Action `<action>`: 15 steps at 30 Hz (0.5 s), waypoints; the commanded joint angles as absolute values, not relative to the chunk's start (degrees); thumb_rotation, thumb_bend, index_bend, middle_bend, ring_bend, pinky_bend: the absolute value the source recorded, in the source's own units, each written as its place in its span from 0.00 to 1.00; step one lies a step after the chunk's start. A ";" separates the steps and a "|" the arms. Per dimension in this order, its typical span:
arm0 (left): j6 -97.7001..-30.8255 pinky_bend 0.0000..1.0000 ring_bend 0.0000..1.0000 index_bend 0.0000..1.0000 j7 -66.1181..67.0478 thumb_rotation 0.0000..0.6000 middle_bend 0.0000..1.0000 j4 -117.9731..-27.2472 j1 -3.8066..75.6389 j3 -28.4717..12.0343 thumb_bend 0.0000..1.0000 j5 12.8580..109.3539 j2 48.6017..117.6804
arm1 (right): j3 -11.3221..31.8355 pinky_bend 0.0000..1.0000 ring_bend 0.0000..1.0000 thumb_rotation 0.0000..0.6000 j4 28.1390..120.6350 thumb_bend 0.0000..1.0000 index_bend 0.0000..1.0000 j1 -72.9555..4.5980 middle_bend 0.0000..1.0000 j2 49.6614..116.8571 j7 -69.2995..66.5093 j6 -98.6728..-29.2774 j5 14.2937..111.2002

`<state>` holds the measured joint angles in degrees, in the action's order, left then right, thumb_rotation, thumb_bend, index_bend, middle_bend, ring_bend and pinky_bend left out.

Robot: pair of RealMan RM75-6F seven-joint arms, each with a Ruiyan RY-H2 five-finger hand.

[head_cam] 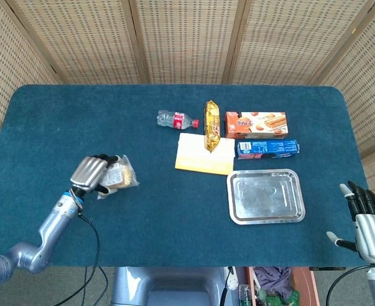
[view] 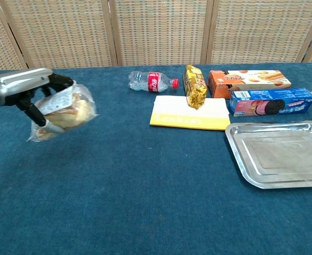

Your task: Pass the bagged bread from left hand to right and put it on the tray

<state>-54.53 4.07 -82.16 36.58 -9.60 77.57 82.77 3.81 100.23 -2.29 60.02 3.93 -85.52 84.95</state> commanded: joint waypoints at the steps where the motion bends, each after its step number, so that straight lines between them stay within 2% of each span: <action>1: -53.83 0.40 0.33 0.33 12.14 1.00 0.51 -91.46 40.73 -8.49 0.00 82.75 81.27 | 3.85 0.00 0.00 1.00 100.25 0.00 0.00 -2.38 0.00 60.06 4.10 -85.36 84.72; 10: -47.91 0.40 0.33 0.32 24.43 1.00 0.49 -87.12 47.68 -11.13 0.00 73.88 91.64 | 3.99 0.00 0.00 1.00 99.89 0.00 0.00 -2.34 0.00 59.91 3.63 -84.99 83.71; 11: -47.32 0.40 0.32 0.29 25.29 1.00 0.45 -86.06 48.18 -11.08 0.00 72.69 92.68 | 4.00 0.00 0.00 1.00 99.83 0.00 0.00 -2.33 0.00 59.89 3.54 -84.92 83.57; 12: -46.69 0.36 0.25 0.19 25.98 1.00 0.32 -85.19 48.60 -11.08 0.00 71.28 93.55 | 4.01 0.00 0.00 1.00 99.77 0.00 0.00 -2.34 0.00 59.87 3.47 -84.84 83.45; 13: -46.23 0.27 0.15 0.10 26.28 1.00 0.17 -84.76 48.87 -11.13 0.00 69.97 94.17 | 4.01 0.00 0.00 1.00 99.70 0.00 0.00 -2.35 0.00 59.85 3.43 -84.76 83.36; 15: -47.19 0.11 0.01 0.00 24.82 1.00 0.00 -84.81 48.83 -11.88 0.00 69.21 95.17 | 4.04 0.00 0.00 1.00 99.56 0.00 0.00 -2.40 0.00 59.87 3.37 -84.59 83.17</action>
<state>-47.17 25.39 -85.63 48.14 -11.07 70.31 93.63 4.03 99.59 -2.39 59.86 3.38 -84.62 83.21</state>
